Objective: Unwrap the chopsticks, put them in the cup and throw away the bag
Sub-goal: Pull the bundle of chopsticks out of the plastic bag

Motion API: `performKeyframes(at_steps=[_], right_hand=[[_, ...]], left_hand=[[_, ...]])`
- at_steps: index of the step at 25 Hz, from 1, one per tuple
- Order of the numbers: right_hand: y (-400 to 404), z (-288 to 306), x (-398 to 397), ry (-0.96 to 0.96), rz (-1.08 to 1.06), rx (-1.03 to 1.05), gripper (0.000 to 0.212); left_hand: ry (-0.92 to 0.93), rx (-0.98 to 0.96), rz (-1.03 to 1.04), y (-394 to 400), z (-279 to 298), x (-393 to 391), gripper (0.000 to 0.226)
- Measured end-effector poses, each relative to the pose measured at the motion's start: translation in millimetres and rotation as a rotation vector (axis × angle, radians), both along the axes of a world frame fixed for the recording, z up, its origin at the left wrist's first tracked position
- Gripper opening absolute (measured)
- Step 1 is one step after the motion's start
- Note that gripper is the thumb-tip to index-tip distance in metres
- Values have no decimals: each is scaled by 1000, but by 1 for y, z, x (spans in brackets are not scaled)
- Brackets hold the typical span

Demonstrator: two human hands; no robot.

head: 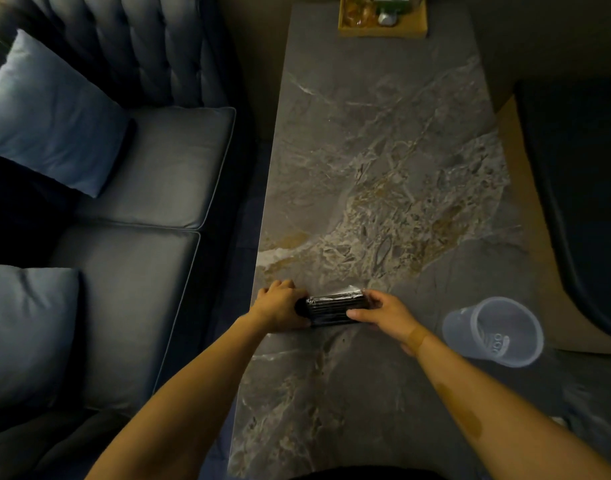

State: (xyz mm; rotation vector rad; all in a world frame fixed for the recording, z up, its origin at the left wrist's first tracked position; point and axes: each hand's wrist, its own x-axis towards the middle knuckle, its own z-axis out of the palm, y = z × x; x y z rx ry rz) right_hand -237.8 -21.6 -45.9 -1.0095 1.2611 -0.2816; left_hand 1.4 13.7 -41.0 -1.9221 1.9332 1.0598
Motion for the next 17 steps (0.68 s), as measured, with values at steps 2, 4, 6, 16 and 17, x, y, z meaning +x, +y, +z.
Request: performKeyframes(at_steps=[2,4,6,16,17], right_hand=[[3,19,-8,-61,-56,6,31],[5,42,-17,-96,-123,-17,23],[11,62,-25,-124,-185,-50,18],[76,110,-26,-250,-555,-86,48],[83,110,-27,-273,-586,-47,49]], left_hand=[[239,59,96,8,11,-6,36],[399,113,165,18,31,-15,29],[553,151,263,29,50,-26,28],[1057,212,500,70,90,-86,33],[1075,204,498,71,90,-91,33]])
